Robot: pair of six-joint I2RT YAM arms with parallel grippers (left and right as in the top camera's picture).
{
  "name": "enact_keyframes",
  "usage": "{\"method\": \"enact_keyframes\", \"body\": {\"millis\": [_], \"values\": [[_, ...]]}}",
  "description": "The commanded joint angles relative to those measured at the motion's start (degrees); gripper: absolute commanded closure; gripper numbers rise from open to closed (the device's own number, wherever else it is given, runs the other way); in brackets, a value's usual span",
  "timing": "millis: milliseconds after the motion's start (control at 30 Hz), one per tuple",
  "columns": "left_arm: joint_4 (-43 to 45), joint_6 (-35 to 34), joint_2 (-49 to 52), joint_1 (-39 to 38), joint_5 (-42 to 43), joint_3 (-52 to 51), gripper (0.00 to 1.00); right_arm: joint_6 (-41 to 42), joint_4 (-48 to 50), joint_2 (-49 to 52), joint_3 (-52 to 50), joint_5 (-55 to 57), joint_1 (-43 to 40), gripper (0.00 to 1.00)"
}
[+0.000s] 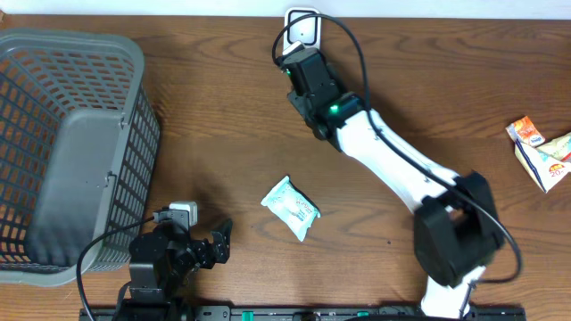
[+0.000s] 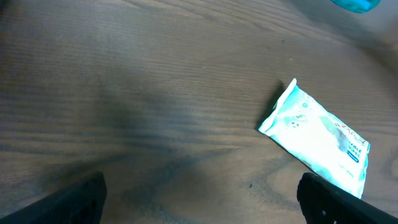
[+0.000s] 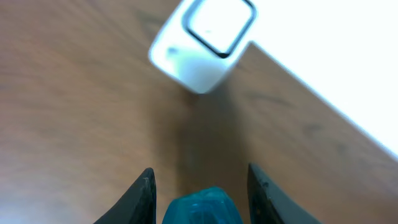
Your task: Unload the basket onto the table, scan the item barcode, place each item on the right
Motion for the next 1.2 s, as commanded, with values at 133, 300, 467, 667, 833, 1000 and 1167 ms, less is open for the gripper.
{"method": "enact_keyframes", "body": {"millis": [133, 300, 467, 667, 833, 1000, 1167], "values": [[-0.61, -0.28, -0.09, 0.17, -0.31, -0.57, 0.02, -14.10, 6.14, 10.56, 14.14, 16.81, 0.13, 0.96], [-0.61, -0.28, -0.09, 0.17, -0.31, -0.57, 0.02, -21.70, 9.57, 22.36, 29.92, 21.55, 0.15, 0.94], [-0.61, -0.26, -0.09, 0.17, -0.31, -0.57, 0.02, -32.63, 15.08, 33.57, 44.06, 24.35, 0.26, 0.91], [-0.61, -0.26, -0.09, 0.17, -0.31, -0.57, 0.02, -37.42, 25.92, 40.59, 49.57, 21.99, 0.50, 0.90], [-0.61, -0.26, -0.09, 0.17, -0.31, -0.57, 0.02, -40.70, 30.69, 42.14, 49.64, 19.02, 1.01, 0.89], [-0.61, -0.26, -0.09, 0.17, -0.31, -0.57, 0.02, -42.47, 31.36, 42.18, 49.64, 18.93, 1.01, 0.89], [-0.61, -0.26, -0.09, 0.17, -0.31, -0.57, 0.02, -44.02, 32.59, 42.18, 49.64, 19.15, 1.01, 0.88]]}}
